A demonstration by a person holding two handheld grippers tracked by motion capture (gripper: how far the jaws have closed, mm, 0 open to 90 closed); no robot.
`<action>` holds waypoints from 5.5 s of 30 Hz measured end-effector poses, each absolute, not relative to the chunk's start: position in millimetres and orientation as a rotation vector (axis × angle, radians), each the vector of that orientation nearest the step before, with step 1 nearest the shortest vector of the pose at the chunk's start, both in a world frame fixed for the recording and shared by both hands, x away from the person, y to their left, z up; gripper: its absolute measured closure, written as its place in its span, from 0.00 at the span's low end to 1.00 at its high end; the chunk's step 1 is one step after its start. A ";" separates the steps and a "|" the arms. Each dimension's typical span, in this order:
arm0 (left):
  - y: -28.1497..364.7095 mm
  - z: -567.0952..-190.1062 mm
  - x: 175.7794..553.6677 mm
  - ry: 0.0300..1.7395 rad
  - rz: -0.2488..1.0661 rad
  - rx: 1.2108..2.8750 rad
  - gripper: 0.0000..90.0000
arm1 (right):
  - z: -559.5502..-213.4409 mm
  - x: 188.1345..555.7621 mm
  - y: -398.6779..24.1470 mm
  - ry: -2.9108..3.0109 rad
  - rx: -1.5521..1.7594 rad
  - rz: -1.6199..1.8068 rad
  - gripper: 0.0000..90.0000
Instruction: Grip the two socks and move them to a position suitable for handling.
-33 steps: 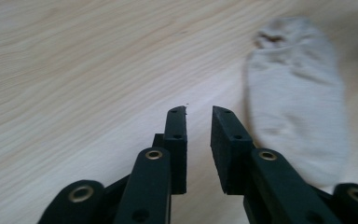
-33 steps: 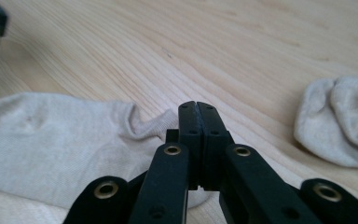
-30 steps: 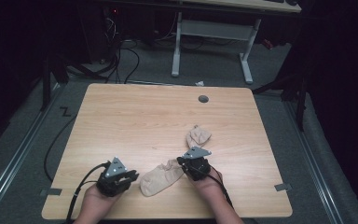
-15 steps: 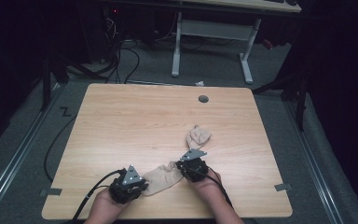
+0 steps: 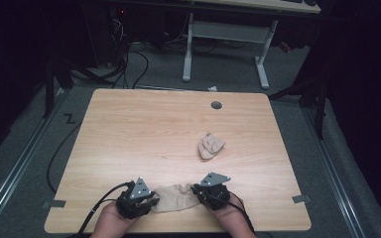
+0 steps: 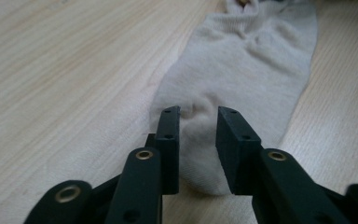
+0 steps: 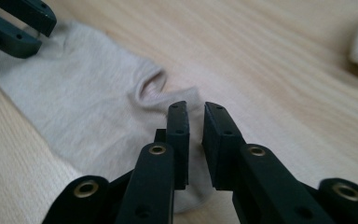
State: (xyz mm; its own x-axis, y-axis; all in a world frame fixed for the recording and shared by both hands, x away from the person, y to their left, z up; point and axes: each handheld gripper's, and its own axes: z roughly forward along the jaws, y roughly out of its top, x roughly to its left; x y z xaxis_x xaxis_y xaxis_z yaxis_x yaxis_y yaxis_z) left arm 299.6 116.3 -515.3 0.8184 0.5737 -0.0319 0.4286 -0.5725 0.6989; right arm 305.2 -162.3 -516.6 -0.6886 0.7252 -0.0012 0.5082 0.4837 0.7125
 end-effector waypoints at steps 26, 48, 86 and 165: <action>178.4 -512.7 333.0 0.988 0.339 2.100 0.62 | -495.9 454.0 -207.7 2.123 1.397 0.845 0.62; 169.8 -512.7 329.0 0.951 0.330 2.124 0.62 | -520.1 374.5 -190.1 2.206 1.377 0.840 0.74; 165.9 -513.3 331.1 0.938 0.343 2.139 0.62 | -505.5 343.6 -211.6 2.213 1.238 0.942 0.91; 155.6 -509.8 334.4 0.893 0.365 2.148 0.61 | -519.2 351.8 -266.8 2.075 1.446 0.924 0.95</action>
State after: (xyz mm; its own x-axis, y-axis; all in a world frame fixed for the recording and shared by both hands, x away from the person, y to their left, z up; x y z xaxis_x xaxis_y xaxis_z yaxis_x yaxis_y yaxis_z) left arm 334.4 155.6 -509.8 0.7137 0.6999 -0.0275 0.4803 -0.4604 0.7466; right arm 351.8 -266.8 -519.2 -0.3528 0.9356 0.0157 0.6379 0.2283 0.7355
